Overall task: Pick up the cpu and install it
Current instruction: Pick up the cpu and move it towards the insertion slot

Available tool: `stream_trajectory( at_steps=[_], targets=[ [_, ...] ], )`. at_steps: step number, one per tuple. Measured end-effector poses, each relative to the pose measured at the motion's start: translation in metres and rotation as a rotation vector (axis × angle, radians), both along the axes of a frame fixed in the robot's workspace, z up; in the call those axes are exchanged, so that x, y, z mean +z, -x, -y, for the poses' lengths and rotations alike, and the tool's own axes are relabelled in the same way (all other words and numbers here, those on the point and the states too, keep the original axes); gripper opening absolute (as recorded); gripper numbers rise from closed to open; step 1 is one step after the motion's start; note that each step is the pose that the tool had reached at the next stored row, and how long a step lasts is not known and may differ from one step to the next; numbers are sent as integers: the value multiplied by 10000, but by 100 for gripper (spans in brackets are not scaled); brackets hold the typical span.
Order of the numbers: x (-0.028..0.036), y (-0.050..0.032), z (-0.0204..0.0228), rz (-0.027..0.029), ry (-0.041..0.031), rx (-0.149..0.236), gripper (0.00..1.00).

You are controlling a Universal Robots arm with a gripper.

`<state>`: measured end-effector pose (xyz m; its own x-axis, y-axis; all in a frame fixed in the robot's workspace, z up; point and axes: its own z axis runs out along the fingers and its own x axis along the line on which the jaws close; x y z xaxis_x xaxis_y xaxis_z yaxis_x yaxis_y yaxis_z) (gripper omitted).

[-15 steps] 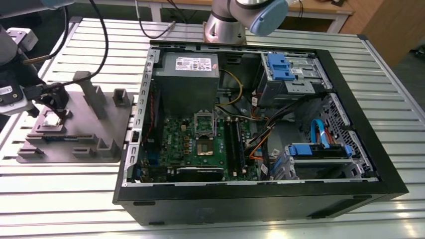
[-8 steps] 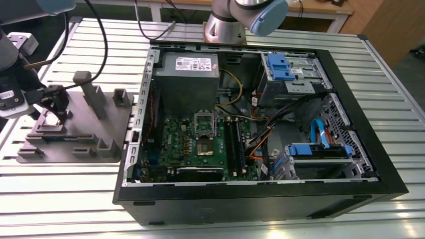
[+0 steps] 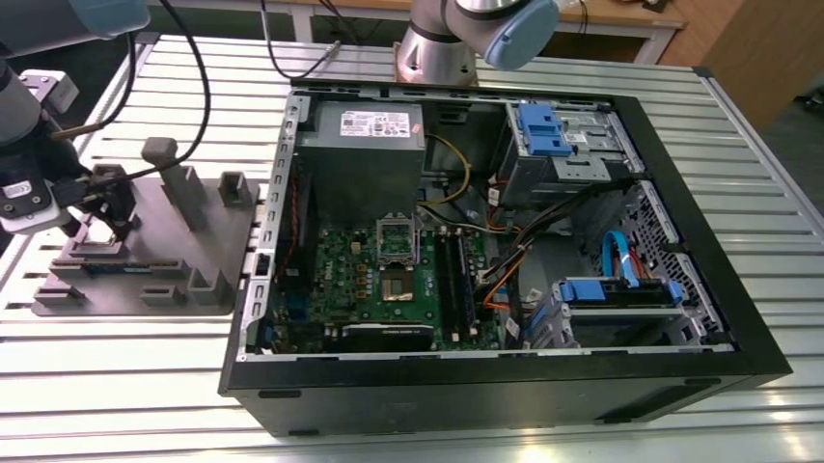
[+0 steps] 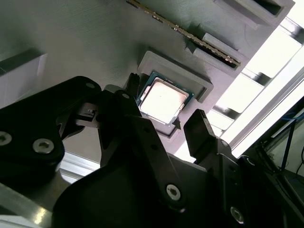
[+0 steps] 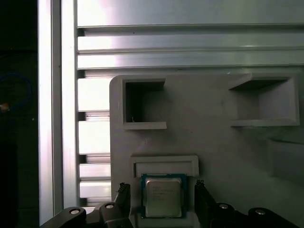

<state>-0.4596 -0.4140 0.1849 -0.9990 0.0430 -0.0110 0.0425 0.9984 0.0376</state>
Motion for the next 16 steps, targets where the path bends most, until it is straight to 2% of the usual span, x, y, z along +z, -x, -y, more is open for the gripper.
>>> stream_trajectory(
  at_steps=[16],
  targets=[
    [-45, 0, 0, 19, 1, 0, 64]
  ],
)
